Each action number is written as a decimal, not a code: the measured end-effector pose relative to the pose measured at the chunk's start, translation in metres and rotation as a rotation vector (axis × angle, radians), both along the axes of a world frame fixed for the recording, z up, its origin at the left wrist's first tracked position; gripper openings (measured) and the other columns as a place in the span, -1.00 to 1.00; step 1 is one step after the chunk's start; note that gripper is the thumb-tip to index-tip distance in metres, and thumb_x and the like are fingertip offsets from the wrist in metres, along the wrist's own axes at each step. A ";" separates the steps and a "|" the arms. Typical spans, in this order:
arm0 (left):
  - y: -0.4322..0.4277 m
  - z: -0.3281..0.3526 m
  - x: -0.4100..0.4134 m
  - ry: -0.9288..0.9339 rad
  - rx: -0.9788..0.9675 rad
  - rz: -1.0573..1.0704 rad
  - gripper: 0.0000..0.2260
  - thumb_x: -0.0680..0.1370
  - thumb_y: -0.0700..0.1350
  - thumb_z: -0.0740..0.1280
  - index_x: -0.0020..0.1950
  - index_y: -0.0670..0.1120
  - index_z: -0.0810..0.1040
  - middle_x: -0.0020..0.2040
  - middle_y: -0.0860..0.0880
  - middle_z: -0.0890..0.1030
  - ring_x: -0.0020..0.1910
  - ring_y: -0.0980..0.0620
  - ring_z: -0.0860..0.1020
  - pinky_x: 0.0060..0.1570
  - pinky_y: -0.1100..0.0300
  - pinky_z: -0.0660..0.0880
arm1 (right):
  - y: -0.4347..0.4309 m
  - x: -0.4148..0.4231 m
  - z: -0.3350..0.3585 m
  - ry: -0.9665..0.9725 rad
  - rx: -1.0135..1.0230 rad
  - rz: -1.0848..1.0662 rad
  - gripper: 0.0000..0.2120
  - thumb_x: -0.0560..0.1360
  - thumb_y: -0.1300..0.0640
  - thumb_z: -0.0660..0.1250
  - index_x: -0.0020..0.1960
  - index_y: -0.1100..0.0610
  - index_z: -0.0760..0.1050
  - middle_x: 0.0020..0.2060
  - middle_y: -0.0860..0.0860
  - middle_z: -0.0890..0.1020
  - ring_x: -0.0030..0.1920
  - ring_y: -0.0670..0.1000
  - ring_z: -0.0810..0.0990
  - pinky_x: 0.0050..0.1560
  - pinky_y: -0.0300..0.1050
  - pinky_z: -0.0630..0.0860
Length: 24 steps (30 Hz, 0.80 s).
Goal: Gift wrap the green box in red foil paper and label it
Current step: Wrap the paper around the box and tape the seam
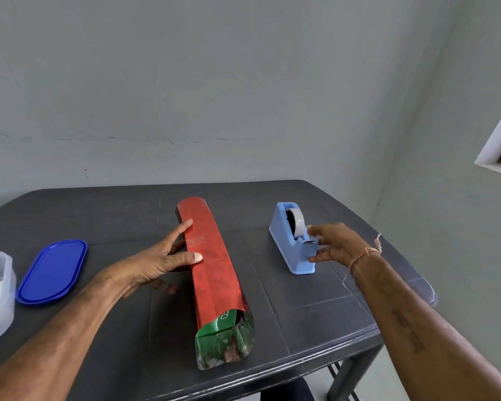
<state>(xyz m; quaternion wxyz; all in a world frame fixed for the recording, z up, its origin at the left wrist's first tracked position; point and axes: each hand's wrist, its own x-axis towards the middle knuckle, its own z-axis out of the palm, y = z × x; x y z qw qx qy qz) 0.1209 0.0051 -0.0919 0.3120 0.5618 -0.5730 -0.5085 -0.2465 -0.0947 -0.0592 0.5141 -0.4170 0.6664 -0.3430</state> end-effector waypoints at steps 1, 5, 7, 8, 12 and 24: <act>0.000 0.000 0.000 -0.014 -0.010 -0.007 0.02 0.22 0.36 0.54 0.54 0.49 0.02 0.66 0.06 0.06 0.61 -0.06 0.10 0.34 -0.15 0.46 | 0.001 0.000 0.000 -0.018 -0.005 -0.011 -0.67 0.59 0.23 0.38 0.33 0.28 0.50 0.25 0.25 0.49 0.12 0.34 0.63 -0.15 0.26 0.68; -0.001 0.000 0.000 0.002 -0.035 -0.025 0.08 0.15 0.40 0.51 0.56 0.46 0.00 0.67 0.06 0.03 0.63 -0.02 0.03 0.51 -0.18 0.17 | 0.007 -0.001 -0.007 -0.084 -0.039 -0.042 -0.80 0.60 0.17 0.38 0.17 0.24 0.55 0.21 0.23 0.54 0.10 0.31 0.65 -0.06 0.27 0.68; -0.001 0.000 0.000 0.005 -0.039 -0.034 0.13 0.10 0.44 0.53 0.56 0.46 0.00 0.67 0.07 0.04 0.63 -0.03 0.05 0.43 -0.10 0.29 | 0.010 -0.001 -0.014 -0.116 -0.062 -0.063 -0.76 0.59 0.15 0.40 0.18 0.27 0.55 0.19 0.22 0.55 0.09 0.29 0.66 0.00 0.26 0.67; -0.001 -0.001 0.000 0.001 -0.042 -0.037 0.16 0.07 0.46 0.54 0.56 0.46 0.00 0.67 0.06 0.05 0.63 -0.03 0.05 0.42 -0.10 0.27 | 0.012 -0.001 -0.018 -0.131 -0.076 -0.074 -0.73 0.58 0.16 0.41 0.21 0.30 0.54 0.18 0.22 0.56 0.08 0.28 0.67 -0.01 0.25 0.67; -0.001 -0.001 0.000 0.005 -0.048 -0.039 0.09 0.14 0.40 0.51 0.56 0.46 0.00 0.67 0.06 0.02 0.63 -0.02 0.03 0.42 -0.10 0.21 | 0.018 -0.001 -0.030 -0.190 -0.131 -0.101 -0.74 0.57 0.18 0.41 0.18 0.31 0.54 0.09 0.19 0.59 0.08 0.25 0.68 -0.06 0.18 0.69; -0.002 -0.001 -0.001 -0.013 -0.024 -0.012 -0.03 0.32 0.36 0.53 0.57 0.44 0.00 0.67 0.07 0.02 0.63 -0.05 0.05 0.36 -0.07 0.32 | 0.030 0.000 -0.060 -0.257 -0.222 -0.185 -0.81 0.52 0.17 0.48 0.00 0.26 0.55 0.21 0.24 0.58 0.19 0.22 0.64 0.07 0.15 0.68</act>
